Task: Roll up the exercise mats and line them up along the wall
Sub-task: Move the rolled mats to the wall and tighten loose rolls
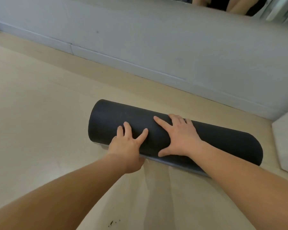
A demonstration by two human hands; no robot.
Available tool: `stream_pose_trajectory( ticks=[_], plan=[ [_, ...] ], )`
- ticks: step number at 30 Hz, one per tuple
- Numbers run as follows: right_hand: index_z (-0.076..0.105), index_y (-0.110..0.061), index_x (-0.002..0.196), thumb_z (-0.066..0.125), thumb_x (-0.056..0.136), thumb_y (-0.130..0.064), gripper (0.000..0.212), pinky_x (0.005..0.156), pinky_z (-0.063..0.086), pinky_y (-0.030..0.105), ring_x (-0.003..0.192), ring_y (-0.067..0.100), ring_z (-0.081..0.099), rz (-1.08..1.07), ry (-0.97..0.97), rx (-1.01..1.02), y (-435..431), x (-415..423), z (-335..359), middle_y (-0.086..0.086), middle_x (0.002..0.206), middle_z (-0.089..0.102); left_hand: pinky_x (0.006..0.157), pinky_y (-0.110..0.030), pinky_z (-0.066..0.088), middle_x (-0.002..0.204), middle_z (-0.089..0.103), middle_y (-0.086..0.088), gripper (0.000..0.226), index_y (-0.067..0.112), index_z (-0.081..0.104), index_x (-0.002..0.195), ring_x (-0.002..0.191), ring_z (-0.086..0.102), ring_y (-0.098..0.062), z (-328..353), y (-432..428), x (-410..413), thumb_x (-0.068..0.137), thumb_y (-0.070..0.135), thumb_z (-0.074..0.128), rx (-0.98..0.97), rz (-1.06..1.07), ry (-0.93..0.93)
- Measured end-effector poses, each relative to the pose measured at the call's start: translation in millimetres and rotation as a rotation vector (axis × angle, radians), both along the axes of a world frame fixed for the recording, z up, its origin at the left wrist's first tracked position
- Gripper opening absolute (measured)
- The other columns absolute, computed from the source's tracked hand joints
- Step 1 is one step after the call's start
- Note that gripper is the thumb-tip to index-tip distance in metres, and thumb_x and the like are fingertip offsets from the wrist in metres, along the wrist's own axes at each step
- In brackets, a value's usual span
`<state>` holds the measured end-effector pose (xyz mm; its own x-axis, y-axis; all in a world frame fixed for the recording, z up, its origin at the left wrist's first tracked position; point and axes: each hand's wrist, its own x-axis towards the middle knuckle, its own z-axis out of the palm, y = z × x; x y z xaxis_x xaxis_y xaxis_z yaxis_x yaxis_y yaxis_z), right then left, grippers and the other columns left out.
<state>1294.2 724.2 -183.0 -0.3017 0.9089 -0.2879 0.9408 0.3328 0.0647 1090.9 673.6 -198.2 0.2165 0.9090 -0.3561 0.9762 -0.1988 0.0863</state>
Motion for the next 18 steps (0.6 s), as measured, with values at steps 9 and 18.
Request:
stream_pose_trajectory(
  ticks=[9, 18],
  plan=[
    [-0.039, -0.041, 0.150, 0.085, 0.063, -0.068, 0.154, 0.121, 0.020, 0.066, 0.156, 0.040, 0.007, -0.080, -0.184, 0.005, -8.3, 117.0, -8.6, 0.022, 0.167, 0.003, 0.106, -0.046, 0.052, 0.170, -0.018, -0.018, 0.098, 0.048, -0.012, 0.160, 0.158, -0.010, -0.045, -7.2, 28.5, 21.6, 0.092, 0.075, 0.054, 0.054, 0.095, 0.018],
    [-0.028, -0.044, 0.155, 0.082, 0.067, -0.067, 0.143, 0.122, 0.020, 0.062, 0.153, 0.034, 0.016, -0.058, -0.126, 0.102, -1.6, 186.8, -13.1, 0.016, 0.163, 0.014, 0.114, -0.049, 0.045, 0.168, -0.032, -0.009, 0.102, 0.052, -0.022, 0.158, 0.156, -0.027, -0.042, -13.7, 45.5, 71.5, 0.096, 0.065, 0.057, 0.035, 0.047, -0.048]
  ],
)
